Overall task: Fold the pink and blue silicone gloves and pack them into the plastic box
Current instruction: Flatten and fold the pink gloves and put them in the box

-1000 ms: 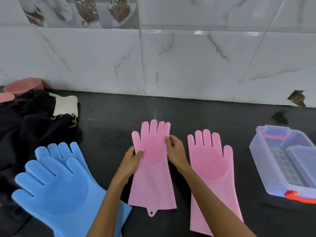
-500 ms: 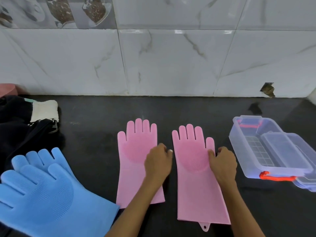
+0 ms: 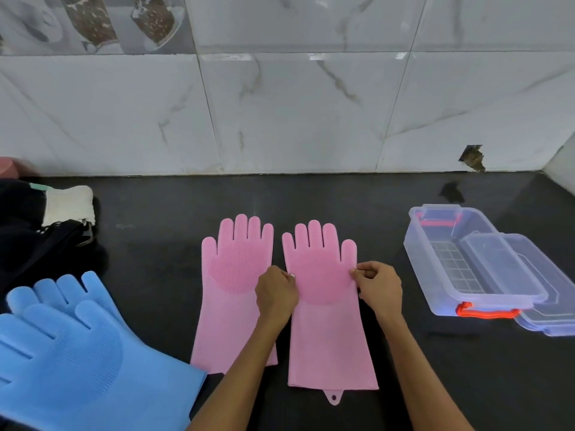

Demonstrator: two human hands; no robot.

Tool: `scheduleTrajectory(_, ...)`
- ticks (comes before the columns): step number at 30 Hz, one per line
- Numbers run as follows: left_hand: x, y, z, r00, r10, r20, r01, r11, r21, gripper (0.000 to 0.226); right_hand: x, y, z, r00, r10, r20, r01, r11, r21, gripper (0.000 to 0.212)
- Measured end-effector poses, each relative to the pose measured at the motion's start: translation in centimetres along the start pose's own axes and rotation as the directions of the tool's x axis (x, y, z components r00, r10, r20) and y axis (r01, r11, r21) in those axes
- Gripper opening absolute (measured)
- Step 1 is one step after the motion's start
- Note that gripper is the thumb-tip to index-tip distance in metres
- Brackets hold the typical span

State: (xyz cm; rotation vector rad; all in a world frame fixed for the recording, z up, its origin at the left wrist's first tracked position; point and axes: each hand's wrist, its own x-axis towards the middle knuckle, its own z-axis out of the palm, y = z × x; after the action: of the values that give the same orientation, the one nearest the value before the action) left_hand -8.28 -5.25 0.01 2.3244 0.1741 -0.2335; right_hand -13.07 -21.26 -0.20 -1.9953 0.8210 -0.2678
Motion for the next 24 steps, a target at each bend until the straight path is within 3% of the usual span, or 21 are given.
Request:
scheduleTrajectory(11,1.6,-3.3,-4.7,0.958,-0.119,-0.262,0.147,0.985,0.091,0.021,-0.5,-3.9,6.3,0.979,-0.095,0.179,0.088,0.995,0.049,0.007)
scheduleTrajectory(16,1.4,-4.0,-5.0,0.946,-0.038,-0.321,0.108,0.973,0.203,0.021,-0.1,-3.8,6.7,0.979,-0.079,0.189,0.069,0.996,0.06,0.003)
scheduleTrajectory(20,1.3,-4.6,-5.2,0.894,0.01,-0.448,0.137,0.945,0.296,0.024,-0.9,-4.4,7.7,0.968,-0.225,0.108,0.228,0.974,-0.015,0.014)
scheduleTrajectory(22,1.6,-5.1,-5.7,0.868,-0.028,-0.496,0.192,0.939,0.285,0.034,-1.8,-5.3,8.8,0.948,-0.286,0.139,0.283,0.958,0.041,0.013)
scheduleTrajectory(24,1.8,-5.5,-6.3,0.877,-0.117,-0.465,0.217,0.962,0.167,0.043,-2.8,-6.3,10.3,0.921,-0.32,0.22,0.303,0.947,0.11,0.009)
